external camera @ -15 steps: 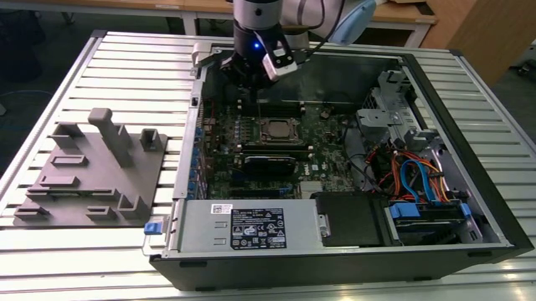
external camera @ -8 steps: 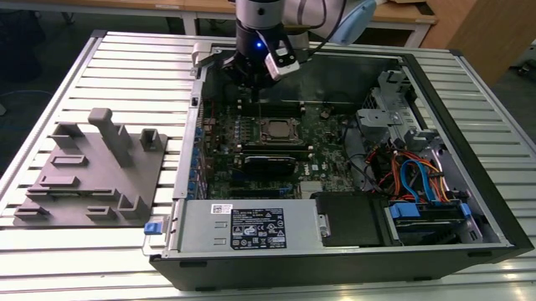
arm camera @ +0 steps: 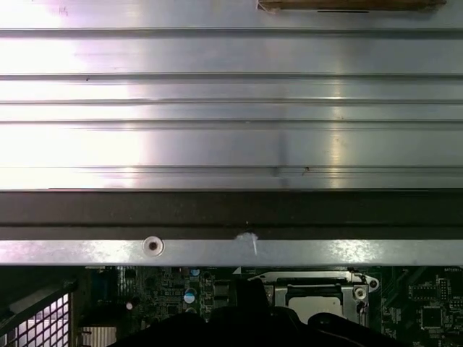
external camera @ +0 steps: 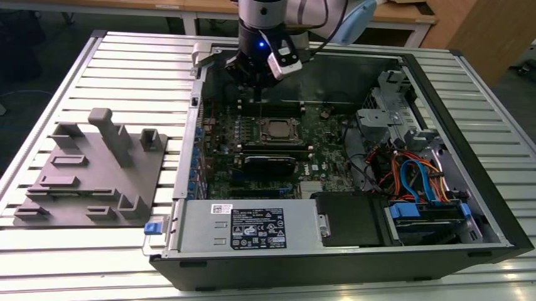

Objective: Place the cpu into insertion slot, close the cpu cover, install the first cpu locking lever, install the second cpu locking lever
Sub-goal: 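Install the first cpu locking lever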

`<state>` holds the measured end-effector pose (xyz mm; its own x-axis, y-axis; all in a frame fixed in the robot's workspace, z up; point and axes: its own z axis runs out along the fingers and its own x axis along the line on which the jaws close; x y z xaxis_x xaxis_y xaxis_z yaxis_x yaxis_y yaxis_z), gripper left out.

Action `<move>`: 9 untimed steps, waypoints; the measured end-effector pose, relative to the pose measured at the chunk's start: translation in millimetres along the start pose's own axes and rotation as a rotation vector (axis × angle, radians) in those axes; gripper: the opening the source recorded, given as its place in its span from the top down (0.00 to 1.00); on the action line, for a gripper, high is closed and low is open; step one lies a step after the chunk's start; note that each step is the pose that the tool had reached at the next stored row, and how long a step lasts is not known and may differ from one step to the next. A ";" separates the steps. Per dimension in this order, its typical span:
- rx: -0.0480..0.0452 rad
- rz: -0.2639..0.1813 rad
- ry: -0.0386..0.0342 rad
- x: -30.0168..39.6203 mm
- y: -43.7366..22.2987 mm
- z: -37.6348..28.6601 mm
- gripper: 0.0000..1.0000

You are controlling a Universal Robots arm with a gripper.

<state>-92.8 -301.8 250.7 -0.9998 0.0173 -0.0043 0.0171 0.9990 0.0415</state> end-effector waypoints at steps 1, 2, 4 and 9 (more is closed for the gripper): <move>0.0000 0.000 0.0000 -0.6 0.2 0.0 0.90; 0.0000 0.000 0.0000 -1.1 0.4 0.0 0.90; 0.0000 0.000 0.0000 -2.3 0.7 0.0 0.90; 0.0004 0.000 0.0000 -5.1 1.4 0.1 0.90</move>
<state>-87.7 -300.5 250.7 -0.9998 0.0173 -0.0043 0.0171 0.9990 0.0411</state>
